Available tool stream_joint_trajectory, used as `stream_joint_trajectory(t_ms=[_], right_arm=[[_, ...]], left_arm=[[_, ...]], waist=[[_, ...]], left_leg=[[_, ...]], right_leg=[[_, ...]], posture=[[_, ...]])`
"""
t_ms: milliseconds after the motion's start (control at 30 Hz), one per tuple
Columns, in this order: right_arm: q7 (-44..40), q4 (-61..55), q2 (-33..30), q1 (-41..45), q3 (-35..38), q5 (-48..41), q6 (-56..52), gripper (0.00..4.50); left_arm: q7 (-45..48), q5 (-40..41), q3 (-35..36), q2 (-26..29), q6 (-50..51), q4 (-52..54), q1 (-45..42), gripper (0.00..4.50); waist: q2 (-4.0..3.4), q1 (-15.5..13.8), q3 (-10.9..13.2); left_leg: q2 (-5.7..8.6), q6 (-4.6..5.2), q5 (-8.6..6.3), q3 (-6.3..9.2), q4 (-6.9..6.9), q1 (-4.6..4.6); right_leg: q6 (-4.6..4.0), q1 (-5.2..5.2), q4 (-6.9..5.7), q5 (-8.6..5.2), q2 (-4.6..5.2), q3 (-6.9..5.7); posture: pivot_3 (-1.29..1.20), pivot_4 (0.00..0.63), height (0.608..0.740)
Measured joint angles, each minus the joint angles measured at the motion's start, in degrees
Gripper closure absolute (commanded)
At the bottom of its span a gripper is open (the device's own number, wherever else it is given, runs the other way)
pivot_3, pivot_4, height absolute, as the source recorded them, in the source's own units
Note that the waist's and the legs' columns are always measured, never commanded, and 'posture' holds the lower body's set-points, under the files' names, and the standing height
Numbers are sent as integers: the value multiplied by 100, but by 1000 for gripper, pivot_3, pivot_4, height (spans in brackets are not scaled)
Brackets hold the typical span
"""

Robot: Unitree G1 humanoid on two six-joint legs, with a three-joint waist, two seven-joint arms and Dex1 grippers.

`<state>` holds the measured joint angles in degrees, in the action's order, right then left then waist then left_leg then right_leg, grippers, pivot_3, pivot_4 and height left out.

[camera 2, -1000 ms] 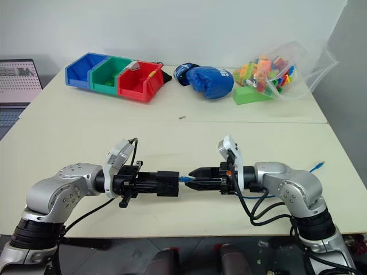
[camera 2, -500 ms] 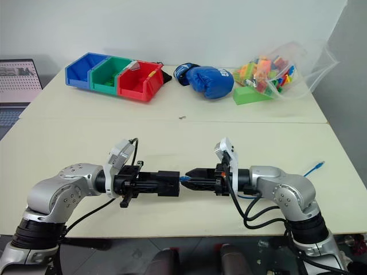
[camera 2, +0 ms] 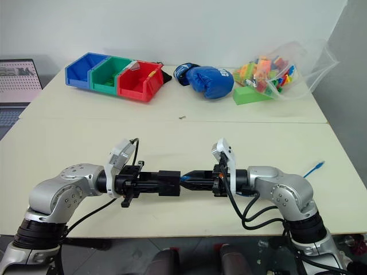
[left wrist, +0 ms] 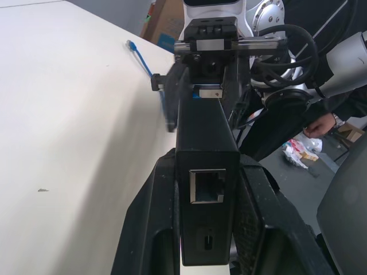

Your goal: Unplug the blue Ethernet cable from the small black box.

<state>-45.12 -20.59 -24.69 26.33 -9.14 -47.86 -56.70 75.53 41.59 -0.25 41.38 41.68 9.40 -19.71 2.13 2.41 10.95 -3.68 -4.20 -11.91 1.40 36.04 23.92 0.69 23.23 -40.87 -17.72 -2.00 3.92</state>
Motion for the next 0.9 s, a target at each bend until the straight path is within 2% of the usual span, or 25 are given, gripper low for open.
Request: stream_joint_trajectory(t_ms=[100, 633, 767, 900], right_arm=[[-35, 1, -44, 4, 4, -10, -2, 4394], [-246, 56, -258, 101, -22, -68, -112, 4426], [-213, 197, -623, -129, 222, 16, -104, 4461], [43, 422, -578, -247, 365, 416, 302, 4461]], left_arm=[[35, 5, 1, -1, -4, -7, 14, 3715], [132, 8, -31, 9, -105, -28, 80, 3715], [58, -3, 255, 194, -109, -104, 336, 3715], [-18, 7, 467, 232, -108, -86, 571, 3715]], waist=[[0, 1, 0], [0, 1, 0], [0, 0, 0], [0, 15, 1]], left_leg=[[0, 0, 0, 0, 0, 0], [0, 0, 0, -1, 0, 0], [0, 1, 0, -2, -1, 1], [-1, 0, 0, -3, -2, 0]], right_leg=[[0, 0, 1, 0, 0, 0], [0, 0, 1, 0, 0, 0], [0, 2, 4, 0, 1, 2], [0, 2, 4, -1, 0, 3]], posture=[[0, 150, 740], [0, 150, 740], [0, 150, 740], [0, 150, 740]])
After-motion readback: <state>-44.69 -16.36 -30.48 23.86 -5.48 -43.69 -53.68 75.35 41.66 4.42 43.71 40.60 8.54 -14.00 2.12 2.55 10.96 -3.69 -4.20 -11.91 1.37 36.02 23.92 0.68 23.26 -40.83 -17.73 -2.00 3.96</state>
